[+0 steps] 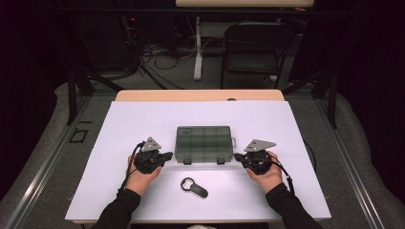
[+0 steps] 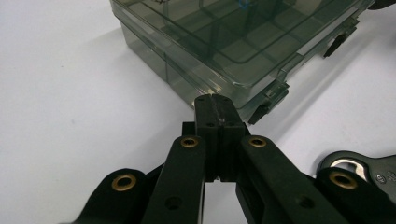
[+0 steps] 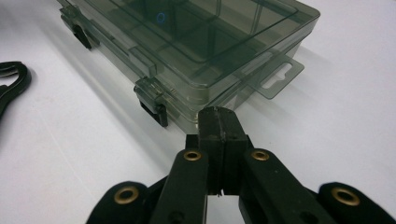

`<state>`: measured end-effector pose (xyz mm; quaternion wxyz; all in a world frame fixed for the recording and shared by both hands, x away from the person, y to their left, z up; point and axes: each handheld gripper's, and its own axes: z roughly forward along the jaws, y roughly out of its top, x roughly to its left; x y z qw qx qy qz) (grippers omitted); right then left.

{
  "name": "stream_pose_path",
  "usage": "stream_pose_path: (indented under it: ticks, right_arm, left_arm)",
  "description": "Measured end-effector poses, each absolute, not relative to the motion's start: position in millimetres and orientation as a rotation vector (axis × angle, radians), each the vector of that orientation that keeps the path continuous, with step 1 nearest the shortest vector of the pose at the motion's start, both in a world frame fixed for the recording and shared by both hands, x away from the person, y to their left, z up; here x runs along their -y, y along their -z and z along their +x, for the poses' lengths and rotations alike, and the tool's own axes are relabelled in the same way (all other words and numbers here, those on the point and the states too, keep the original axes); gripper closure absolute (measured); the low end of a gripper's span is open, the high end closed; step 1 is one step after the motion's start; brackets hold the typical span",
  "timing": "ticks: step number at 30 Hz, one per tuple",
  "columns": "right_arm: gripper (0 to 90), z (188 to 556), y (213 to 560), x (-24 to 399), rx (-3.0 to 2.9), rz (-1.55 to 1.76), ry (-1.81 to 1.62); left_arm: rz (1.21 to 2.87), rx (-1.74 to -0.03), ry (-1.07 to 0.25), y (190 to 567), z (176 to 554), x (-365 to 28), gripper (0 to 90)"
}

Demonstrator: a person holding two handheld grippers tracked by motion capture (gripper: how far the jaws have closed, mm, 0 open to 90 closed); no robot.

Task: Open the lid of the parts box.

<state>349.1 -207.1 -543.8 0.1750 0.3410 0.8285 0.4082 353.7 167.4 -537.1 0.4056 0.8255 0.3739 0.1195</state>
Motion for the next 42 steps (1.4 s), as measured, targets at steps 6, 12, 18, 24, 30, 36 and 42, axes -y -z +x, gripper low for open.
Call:
stream_pose_path:
  ticks: [6,12,18,24,30,36,42]
  right_arm:
    - [90.0,349,544,207,-2.347,0.967,-1.165]
    - [90.0,348,544,206,-2.346,0.965,-1.168]
    - [90.0,347,541,207,-2.338,0.972,-1.195]
    - [90.0,345,536,205,-2.307,0.970,-1.236]
    - [90.0,344,529,204,-2.254,0.970,-1.280]
    - [90.0,344,527,203,-2.246,0.972,-1.286]
    - [88.3,345,527,204,-2.236,0.979,-1.280]
  left_arm:
    - [2.097,-0.941,-0.297,538,353,-166,90.0]
    - [2.104,-0.943,-0.298,539,352,-164,90.0]
    - [2.110,-0.938,-0.301,537,351,-162,90.0]
    - [2.084,-0.920,-0.299,531,352,-161,90.0]
    - [2.045,-0.918,-0.315,522,353,-158,90.0]
    - [2.050,-0.927,-0.329,522,353,-157,90.0]
    - [2.044,-0.925,-0.353,521,353,-156,85.6]
